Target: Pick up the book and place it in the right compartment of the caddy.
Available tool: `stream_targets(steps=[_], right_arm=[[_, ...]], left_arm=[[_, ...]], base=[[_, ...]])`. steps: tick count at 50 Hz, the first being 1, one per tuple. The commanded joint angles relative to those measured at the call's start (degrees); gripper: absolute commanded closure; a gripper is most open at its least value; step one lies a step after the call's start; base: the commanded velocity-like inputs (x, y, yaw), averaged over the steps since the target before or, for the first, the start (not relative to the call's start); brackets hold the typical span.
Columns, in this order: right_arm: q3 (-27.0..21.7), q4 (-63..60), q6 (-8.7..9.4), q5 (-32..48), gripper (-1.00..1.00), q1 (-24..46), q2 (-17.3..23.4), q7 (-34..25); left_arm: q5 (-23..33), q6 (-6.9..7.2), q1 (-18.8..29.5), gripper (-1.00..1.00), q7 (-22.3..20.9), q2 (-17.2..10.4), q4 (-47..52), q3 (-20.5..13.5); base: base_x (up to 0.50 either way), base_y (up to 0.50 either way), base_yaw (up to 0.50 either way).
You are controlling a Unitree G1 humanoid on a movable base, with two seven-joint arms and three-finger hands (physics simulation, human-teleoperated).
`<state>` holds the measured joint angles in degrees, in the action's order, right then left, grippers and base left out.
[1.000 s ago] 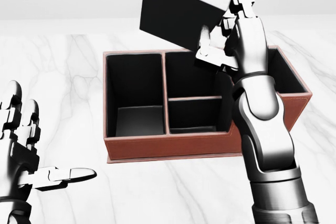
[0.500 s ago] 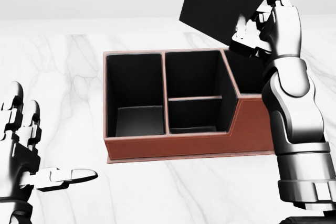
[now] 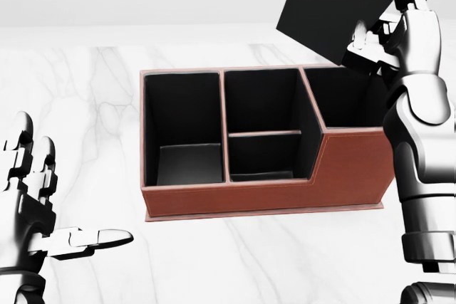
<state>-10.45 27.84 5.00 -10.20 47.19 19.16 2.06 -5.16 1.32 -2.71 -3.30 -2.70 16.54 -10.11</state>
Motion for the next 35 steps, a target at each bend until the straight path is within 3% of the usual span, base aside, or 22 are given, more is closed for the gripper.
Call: stream_targets(steps=[1, 18, 35], right_arm=[[-1.74, 2.71, 0.00, -2.26, 1.00, 2.36, 2.57, 0.51], [-2.31, 9.67, 0.00, -2.69, 1.00, 3.73, 4.89, 0.42], [-1.87, 20.23, 0.00, -0.52, 1.00, 5.35, 5.97, -0.43]], left_arm=[[0.05, -0.15, 0.12, -1.00, 0.15, -0.03, -0.37, 0.03], [0.04, 0.28, 0.12, -1.00, 0.17, -0.09, -0.01, 0.03], [0.30, -0.54, 0.22, -1.00, 0.12, -0.08, -0.87, 0.12]], base=[[0.00, 0.00, 0.00], [0.00, 0.00, 0.00], [0.00, 0.00, 0.00]])
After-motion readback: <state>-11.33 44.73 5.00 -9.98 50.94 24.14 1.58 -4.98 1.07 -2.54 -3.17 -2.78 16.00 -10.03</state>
